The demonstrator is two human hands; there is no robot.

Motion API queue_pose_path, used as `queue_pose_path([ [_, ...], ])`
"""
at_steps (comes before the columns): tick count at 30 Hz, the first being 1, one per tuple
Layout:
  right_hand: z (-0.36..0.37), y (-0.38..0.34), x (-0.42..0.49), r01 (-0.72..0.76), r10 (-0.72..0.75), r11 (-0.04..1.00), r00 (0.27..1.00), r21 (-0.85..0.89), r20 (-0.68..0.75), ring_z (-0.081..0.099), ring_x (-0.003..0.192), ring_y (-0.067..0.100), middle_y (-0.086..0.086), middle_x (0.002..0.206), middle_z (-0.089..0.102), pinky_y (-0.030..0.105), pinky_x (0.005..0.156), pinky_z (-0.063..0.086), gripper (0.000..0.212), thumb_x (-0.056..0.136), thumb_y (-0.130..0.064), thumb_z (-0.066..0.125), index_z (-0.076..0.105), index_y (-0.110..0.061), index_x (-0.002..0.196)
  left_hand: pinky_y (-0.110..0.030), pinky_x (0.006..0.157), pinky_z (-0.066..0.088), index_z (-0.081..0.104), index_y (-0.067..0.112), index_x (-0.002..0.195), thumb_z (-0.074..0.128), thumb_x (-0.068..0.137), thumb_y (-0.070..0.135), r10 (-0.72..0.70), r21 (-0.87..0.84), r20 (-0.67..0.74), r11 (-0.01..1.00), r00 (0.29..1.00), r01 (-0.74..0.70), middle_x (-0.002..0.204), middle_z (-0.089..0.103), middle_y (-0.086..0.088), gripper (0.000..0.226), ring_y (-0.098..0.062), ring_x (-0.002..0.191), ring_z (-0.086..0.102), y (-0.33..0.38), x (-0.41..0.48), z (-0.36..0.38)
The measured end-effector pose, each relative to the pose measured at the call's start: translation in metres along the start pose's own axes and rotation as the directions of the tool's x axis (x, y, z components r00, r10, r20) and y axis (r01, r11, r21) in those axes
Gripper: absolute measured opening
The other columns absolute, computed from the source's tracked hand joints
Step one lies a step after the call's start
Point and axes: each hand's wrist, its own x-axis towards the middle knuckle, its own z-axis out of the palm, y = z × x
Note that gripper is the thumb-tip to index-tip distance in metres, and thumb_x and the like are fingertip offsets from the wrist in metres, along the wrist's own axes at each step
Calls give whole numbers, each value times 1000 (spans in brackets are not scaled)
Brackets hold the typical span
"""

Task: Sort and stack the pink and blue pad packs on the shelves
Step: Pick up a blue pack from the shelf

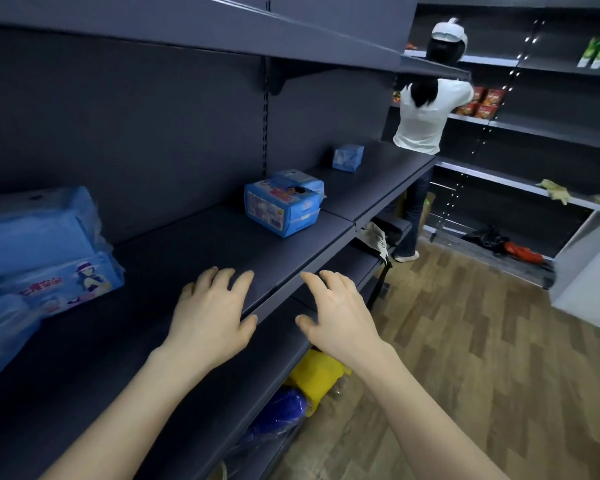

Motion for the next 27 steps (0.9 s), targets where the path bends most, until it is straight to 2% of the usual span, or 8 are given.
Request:
queue_pose_path([
  [4,-4,27,20,43,-43,999,999,24,9,21,136,28,6,145,31,42,109,29,65,88,-32,55,24,-21,144,-37,107,28,14,24,147,43,92,45,-30,18,8,999,1000,30,151,24,-2,66,-24,141,17,18,19,2],
  [9,-8,65,36,52,-54,997,998,49,40,20,137,27,6,145,30,40,109,29,64,89,-32,53,23,-22,145,-37,105,30,21,22,147,47,90,42,-55,16,11,998,998,55,149,29,-3,65,-25,140,21,46,43,6],
  [17,-18,114,56,95,-100,993,994,75,52,22,136,28,6,144,32,40,108,30,63,89,-30,54,25,-22,144,-36,107,28,18,24,146,43,92,45,-74,44,11,996,997,73,150,25,-1,64,-22,140,19,92,74,14],
  [27,-11,136,76,163,-173,981,980,100,97,23,136,28,6,145,32,41,107,32,63,89,-31,54,25,-21,144,-35,106,29,17,23,146,43,92,44,-156,48,31,987,987,155,149,26,-1,64,-22,140,19,106,83,27],
])
